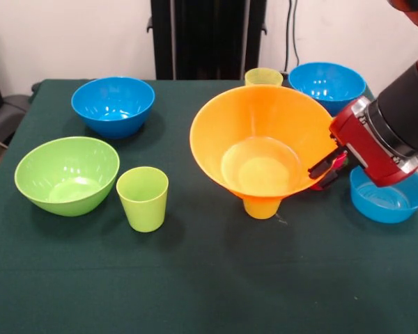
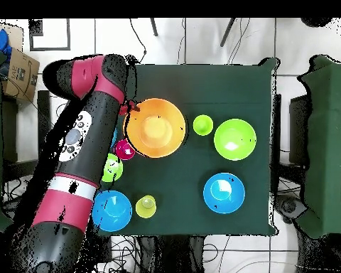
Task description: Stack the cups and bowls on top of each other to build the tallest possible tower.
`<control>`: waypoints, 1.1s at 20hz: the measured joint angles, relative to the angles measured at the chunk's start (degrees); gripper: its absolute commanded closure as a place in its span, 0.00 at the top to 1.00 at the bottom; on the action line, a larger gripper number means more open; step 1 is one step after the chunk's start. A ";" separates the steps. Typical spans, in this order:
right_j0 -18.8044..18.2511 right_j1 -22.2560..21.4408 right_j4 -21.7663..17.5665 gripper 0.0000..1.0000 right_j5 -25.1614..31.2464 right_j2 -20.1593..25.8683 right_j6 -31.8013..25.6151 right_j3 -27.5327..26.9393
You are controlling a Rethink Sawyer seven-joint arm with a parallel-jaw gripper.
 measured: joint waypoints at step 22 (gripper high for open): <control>6.18 -5.76 0.56 0.00 0.04 -0.36 0.01 7.89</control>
